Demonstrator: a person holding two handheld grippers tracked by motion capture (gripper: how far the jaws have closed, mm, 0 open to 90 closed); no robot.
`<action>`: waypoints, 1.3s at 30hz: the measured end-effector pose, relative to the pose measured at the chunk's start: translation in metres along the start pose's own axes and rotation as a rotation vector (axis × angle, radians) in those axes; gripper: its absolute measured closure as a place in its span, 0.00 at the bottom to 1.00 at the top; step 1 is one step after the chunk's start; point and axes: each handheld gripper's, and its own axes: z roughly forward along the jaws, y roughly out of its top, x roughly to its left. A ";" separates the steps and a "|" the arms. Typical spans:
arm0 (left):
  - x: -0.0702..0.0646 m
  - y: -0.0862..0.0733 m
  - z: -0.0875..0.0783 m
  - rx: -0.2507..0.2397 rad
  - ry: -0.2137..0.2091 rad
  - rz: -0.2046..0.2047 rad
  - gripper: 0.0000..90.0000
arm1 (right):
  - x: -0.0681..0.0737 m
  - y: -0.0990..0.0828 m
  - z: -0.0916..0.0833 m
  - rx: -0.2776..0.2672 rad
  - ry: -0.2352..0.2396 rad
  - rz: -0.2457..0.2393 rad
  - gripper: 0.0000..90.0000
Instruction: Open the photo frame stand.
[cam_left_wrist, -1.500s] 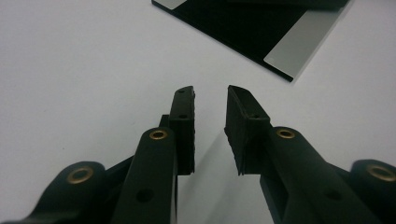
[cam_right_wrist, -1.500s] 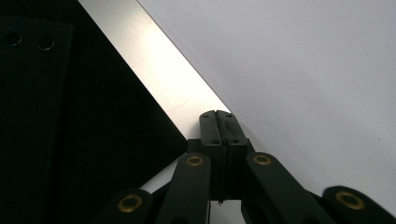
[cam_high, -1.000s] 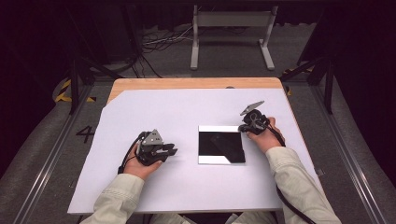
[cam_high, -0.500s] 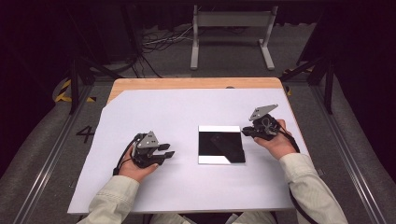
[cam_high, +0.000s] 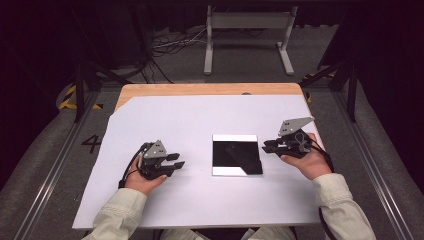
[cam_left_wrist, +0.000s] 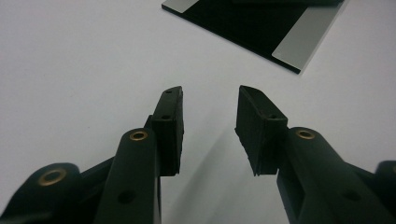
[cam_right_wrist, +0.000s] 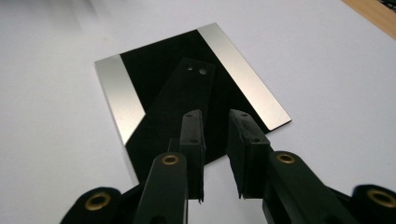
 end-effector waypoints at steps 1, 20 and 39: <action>0.000 0.000 0.000 0.000 0.000 0.000 0.69 | 0.000 0.000 0.000 0.000 0.000 0.000 0.84; -0.003 0.000 0.002 0.009 -0.005 0.026 0.69 | 0.026 -0.016 0.001 -0.006 0.064 -0.025 0.73; -0.004 -0.002 0.005 0.022 -0.011 0.034 0.69 | 0.033 -0.042 0.024 0.074 0.055 0.009 0.70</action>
